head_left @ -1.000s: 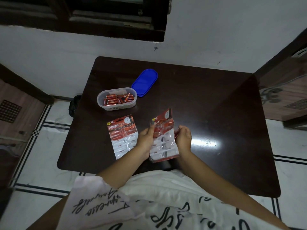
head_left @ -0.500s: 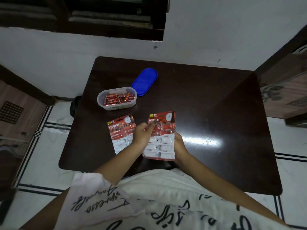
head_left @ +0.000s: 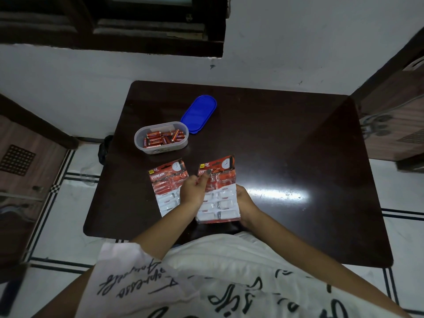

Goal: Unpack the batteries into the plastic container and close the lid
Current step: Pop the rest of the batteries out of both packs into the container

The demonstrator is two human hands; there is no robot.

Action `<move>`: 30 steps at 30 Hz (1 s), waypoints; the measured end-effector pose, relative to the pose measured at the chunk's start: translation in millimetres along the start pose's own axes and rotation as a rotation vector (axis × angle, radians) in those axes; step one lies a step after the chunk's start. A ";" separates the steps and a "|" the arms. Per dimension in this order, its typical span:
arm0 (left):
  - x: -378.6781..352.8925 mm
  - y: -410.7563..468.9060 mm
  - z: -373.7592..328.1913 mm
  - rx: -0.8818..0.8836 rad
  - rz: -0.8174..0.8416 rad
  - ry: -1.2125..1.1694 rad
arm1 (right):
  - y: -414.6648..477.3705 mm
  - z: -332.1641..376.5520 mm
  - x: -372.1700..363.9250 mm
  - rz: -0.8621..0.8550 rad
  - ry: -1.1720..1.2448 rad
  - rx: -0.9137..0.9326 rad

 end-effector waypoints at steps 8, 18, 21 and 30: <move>-12.8 -3.8 -5.1 0.018 0.084 0.064 | -5.4 7.0 -3.7 0.001 0.145 -0.022; -11.7 -6.3 -12.2 0.091 0.006 -0.062 | -11.2 10.7 -2.1 -0.124 0.056 0.218; -7.4 -6.3 -13.0 0.146 -0.001 -0.120 | -12.8 7.9 -2.2 -0.118 0.021 0.234; 2.4 -12.8 -5.8 0.118 -0.040 0.023 | -12.0 8.5 9.3 -0.219 -0.039 0.374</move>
Point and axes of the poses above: each hand's wrist, its own y-axis towards the middle knuckle, its own x-axis out of the back of the hand, z = x × y, the point moved 2 cm from there along y, towards the middle knuckle, and after that the axes turned 8 degrees about y, right-handed, at the moved point
